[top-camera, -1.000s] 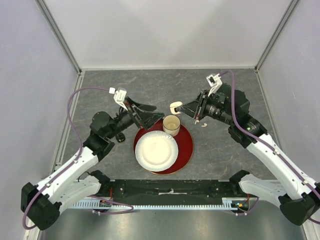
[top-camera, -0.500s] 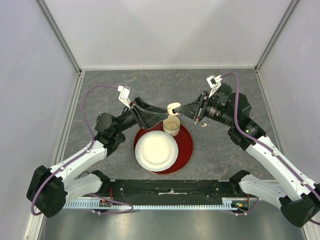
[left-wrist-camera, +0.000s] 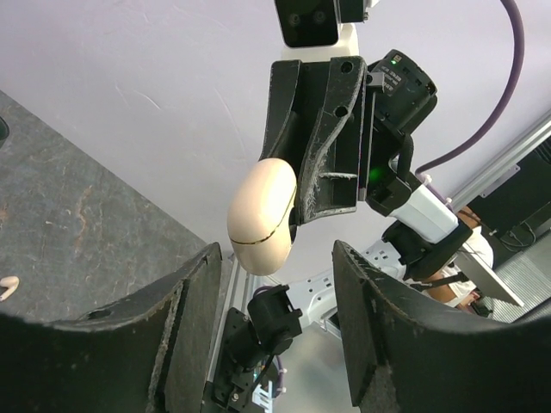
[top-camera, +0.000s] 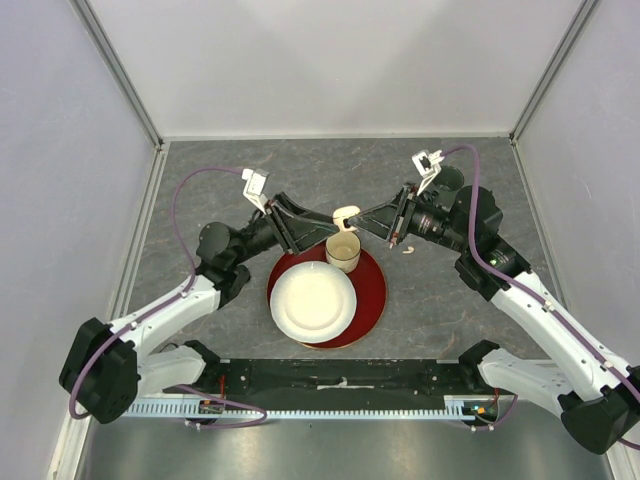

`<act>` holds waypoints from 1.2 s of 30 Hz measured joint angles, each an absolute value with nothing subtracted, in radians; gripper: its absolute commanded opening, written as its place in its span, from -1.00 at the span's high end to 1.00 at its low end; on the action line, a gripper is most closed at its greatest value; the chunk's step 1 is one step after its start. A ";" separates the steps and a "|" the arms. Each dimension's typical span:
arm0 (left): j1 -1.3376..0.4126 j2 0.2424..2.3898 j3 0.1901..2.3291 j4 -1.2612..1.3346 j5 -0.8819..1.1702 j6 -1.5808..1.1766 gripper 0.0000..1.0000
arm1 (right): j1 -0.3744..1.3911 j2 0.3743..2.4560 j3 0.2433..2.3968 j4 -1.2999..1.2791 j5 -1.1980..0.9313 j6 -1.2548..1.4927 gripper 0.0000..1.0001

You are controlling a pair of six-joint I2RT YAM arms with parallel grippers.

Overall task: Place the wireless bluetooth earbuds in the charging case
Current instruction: Pick up the charging case at the center of the board.

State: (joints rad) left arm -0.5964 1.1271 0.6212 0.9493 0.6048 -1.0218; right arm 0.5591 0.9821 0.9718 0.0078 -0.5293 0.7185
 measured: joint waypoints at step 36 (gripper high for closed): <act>-0.617 1.234 0.639 1.035 0.630 -1.073 0.30 | 0.559 0.994 0.942 0.052 -0.545 0.737 0.85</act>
State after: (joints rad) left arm -0.6167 1.2339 0.6388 1.0351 0.6304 -1.0733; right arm 0.5591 0.9939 0.9424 0.0517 -0.5453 0.7372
